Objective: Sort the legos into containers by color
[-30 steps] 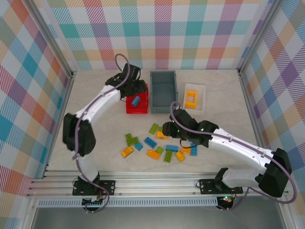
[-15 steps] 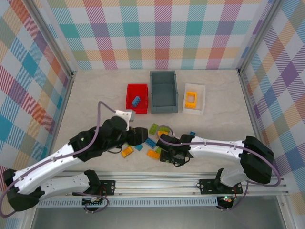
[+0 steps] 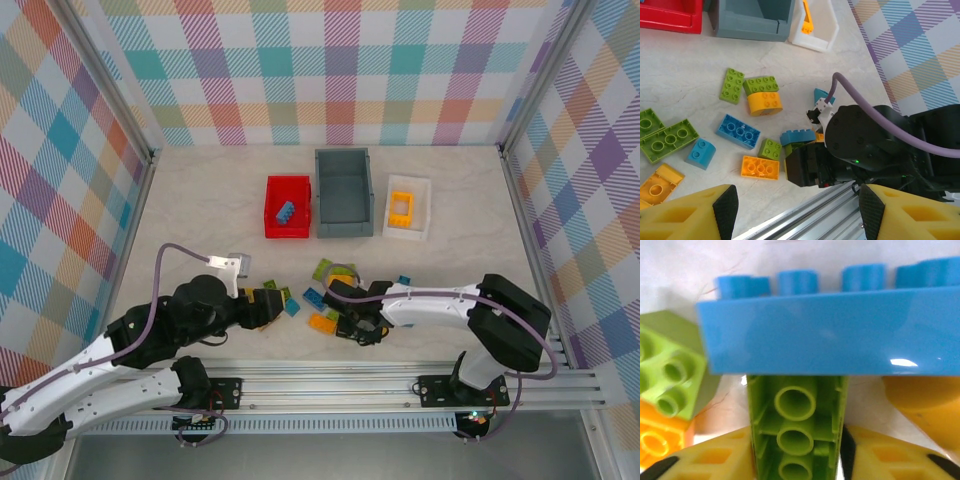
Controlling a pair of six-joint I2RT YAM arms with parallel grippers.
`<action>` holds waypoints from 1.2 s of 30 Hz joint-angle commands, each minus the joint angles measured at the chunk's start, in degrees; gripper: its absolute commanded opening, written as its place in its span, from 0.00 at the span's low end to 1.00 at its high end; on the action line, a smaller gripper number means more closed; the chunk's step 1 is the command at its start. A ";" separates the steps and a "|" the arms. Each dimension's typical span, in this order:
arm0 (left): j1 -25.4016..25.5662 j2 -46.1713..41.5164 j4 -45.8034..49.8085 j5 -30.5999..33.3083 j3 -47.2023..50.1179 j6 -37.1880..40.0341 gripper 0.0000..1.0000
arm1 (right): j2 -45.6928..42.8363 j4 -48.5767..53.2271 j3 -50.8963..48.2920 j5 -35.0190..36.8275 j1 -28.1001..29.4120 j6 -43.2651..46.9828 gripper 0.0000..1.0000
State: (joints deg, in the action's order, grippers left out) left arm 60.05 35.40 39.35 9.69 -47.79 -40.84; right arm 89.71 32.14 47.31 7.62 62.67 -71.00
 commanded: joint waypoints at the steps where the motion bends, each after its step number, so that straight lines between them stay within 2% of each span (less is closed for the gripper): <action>1: 0.77 -0.33 1.05 0.74 0.45 -0.21 0.67 | 0.02 0.26 1.26 1.27 -0.16 1.26 0.35; 3: 0.78 -0.46 1.12 1.45 0.12 -0.10 0.67 | -1.51 2.42 2.14 2.08 0.65 1.48 0.30; 8: 0.77 0.64 -1.18 3.37 -1.52 0.15 0.67 | -8.33 13.36 8.18 8.50 2.52 4.21 0.28; 10: 0.81 1.78 -2.30 4.42 -2.31 0.51 0.67 | -10.18 16.76 12.14 11.24 1.07 8.28 0.28; 13: 0.77 5.02 -4.61 5.44 -3.87 1.40 0.67 | -9.92 18.20 19.39 11.70 -4.64 17.25 0.28; 16: 0.77 9.40 -7.24 6.36 -6.23 2.52 0.67 | -4.93 15.93 26.77 8.00 -12.76 27.13 0.28; 19: 0.70 14.11 -8.39 9.79 -9.36 2.74 0.68 | 4.06 14.65 35.67 4.04 -19.71 34.38 0.28; 23: 0.24 20.57 -9.47 12.06 -14.10 3.66 0.69 | 17.83 16.65 49.84 2.07 -25.00 39.26 0.28; 28: 0.07 24.81 -11.70 11.49 -16.19 3.58 0.69 | 32.66 22.10 64.86 2.71 -28.42 39.83 0.28; 32: 0.07 25.51 -11.07 11.32 -16.11 2.57 0.68 | 39.98 24.12 71.05 3.09 -29.63 40.10 0.31; 36: 0.07 25.02 -9.25 11.93 -15.41 1.74 0.68 | 41.90 24.77 73.67 4.55 -29.65 41.43 0.47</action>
State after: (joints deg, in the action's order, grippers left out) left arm 60.20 61.10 29.65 20.12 -62.30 -38.30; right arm 132.29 53.69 117.75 11.31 32.80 -31.62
